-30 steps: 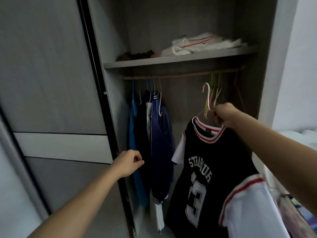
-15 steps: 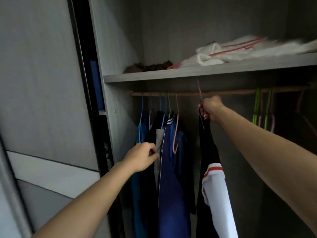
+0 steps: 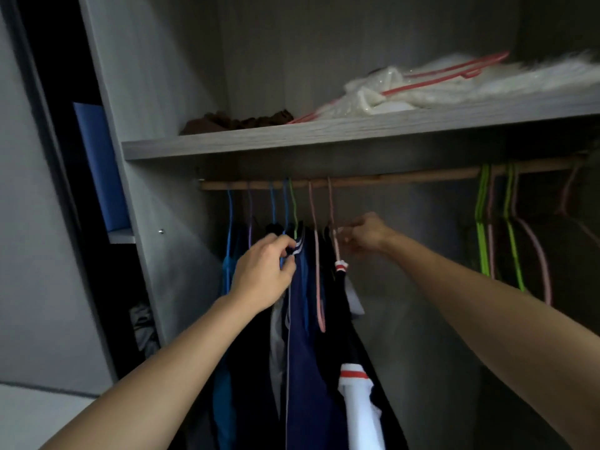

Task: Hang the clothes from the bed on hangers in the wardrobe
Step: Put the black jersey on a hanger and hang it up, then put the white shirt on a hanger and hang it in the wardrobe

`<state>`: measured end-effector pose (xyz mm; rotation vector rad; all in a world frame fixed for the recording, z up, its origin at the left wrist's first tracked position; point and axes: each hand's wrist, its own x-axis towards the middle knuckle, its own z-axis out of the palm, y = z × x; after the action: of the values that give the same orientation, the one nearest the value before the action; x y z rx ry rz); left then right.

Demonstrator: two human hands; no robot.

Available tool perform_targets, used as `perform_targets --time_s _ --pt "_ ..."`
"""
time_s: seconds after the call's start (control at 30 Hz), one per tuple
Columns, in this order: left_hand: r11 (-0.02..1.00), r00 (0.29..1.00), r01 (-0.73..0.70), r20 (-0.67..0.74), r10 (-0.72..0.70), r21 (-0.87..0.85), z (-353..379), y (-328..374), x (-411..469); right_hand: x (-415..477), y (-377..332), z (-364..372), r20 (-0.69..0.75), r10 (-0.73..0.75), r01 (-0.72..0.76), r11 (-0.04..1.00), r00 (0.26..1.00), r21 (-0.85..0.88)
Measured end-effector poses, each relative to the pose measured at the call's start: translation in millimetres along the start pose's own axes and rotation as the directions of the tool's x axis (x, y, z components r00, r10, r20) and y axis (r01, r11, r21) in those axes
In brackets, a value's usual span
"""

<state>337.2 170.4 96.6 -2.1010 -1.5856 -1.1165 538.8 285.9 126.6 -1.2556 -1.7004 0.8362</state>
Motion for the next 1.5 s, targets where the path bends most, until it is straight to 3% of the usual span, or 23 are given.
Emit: perform_targets --time_s 0.07,0.17,0.27,0.37,0.43,0.57,0.8,0.97,1.1,1.23,1.33,1.5 --pt "0.994 0.995 -0.105 -0.001 0.105 -0.025 13.0 9.2 18.4 -3.9 1.2 -28.8 -0.184 -0.114 0.039 0.93 0.976 -0.366" --pt "0.945 0.944 -0.326 0.05 0.327 -0.026 34.0 25.9 47.8 -26.4 1.3 -76.9 -0.427 -0.234 -0.19 0.643 0.873 -0.742" --pt "0.878 0.863 -0.473 0.232 0.448 0.065 52.7 40.0 70.6 -42.3 14.5 -112.4 -0.506 -0.208 -0.41 0.376 0.837 -0.831" --pt "0.828 0.806 -0.513 0.46 0.373 0.228 64.1 40.0 82.4 -55.1 37.4 -126.7 -0.561 -0.139 -0.516 0.264 0.816 -0.815" --pt "0.819 0.809 -0.494 0.5 0.31 0.291 69.9 28.5 85.6 -63.6 46.0 -129.9 -0.582 -0.131 -0.54 0.254 0.803 -0.802" --pt "0.806 0.851 -0.473 0.422 0.313 0.356 72.1 -4.4 86.4 -73.7 43.0 -127.4 -0.617 -0.182 -0.57 0.253 0.766 -0.782" --pt "0.835 0.858 -0.459 0.393 0.33 0.302 68.5 -21.5 79.1 -84.3 7.0 -115.3 -0.62 -0.308 -0.508 0.372 0.721 -0.777" --pt "0.84 0.856 -0.474 0.364 0.368 0.266 64.0 -7.8 64.8 -119.4 -8.2 -101.7 -0.539 -0.372 -0.418 0.36 0.756 -0.834" --pt "0.85 0.823 -0.505 0.38 0.422 0.151 57.9 32.4 38.4 -183.0 -6.9 -100.6 -0.539 -0.331 -0.422 0.364 0.774 -0.83" --pt "0.832 0.762 -0.554 0.415 0.498 0.018 60.7 97.8 -8.6 -285.6 2.3 -111.2 -0.61 -0.241 -0.496 0.397 0.755 -0.772" --pt "0.799 0.678 -0.592 0.47 0.565 -0.106 65.9 160.1 -68.7 -381.4 14.8 -120.9 -0.652 -0.15 -0.553 0.41 0.743 -0.725" --pt "0.664 0.436 -0.676 0.553 0.71 -0.319 67.9 271.6 -196.0 -554.9 28.8 -139.1 -0.823 -0.064 -0.726 0.437 0.565 -0.532"
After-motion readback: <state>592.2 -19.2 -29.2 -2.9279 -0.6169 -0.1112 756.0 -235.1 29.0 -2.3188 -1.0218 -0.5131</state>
